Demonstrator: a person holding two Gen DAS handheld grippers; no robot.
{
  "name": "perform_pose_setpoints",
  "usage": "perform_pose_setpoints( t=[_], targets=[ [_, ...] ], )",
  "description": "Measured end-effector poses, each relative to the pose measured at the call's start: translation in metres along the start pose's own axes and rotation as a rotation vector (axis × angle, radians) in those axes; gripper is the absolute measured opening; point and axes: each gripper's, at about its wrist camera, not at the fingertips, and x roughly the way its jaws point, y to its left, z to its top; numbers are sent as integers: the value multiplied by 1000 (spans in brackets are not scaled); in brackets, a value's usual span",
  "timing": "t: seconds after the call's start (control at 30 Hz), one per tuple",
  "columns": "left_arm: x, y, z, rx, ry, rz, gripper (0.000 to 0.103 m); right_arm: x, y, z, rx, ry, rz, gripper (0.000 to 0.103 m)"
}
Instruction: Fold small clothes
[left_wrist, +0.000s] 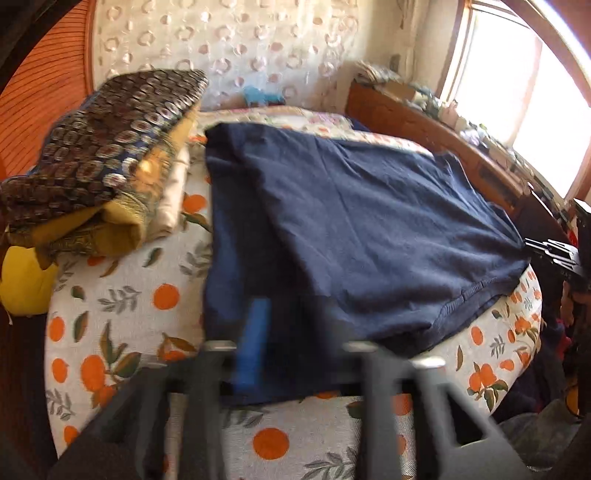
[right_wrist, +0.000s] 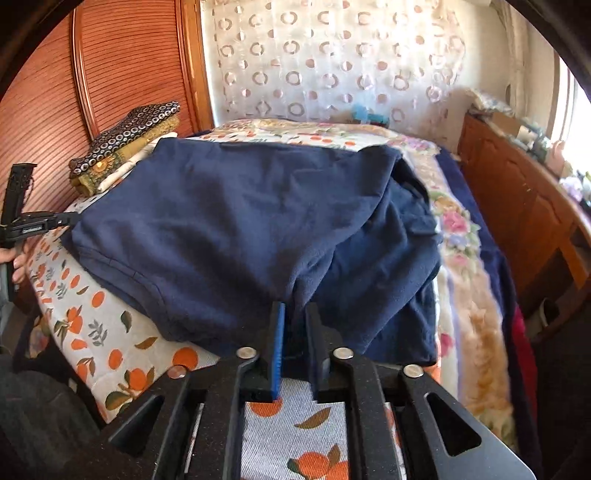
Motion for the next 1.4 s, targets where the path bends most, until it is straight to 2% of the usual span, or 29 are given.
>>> perform_pose_setpoints(
  t=[0.07,0.1,0.13,0.23,0.47,0.77,1.07,1.17,1.4],
  targets=[
    [-1,4,1,-17,4,7,60,-6,2,1,1,-28,-23,35],
    [-2,6,-1,-25,4,15,72,-7,4,3,6,-44,-18,40],
    [-2,6,0,-27,0,25,73,-5,4,3,13,-58,-8,51],
    [3,10,-1,-50,8,65,73,-1,13,4,8,-85,6,58],
    [11,13,-4,-83,33,52,73,38,48,9,-63,-73,45,59],
    [-5,11,-1,-107,-23,15,74,80,63,13,-96,13,6,59],
    [14,12,-2,-146,23,16,74,79,67,13,-82,-4,9,60],
    [14,11,-4,-156,7,13,76,74,67,6,-65,-35,6,60],
    [17,1,-7,-104,0,75,76,74,68,5,-58,-37,-1,62]
  ],
)
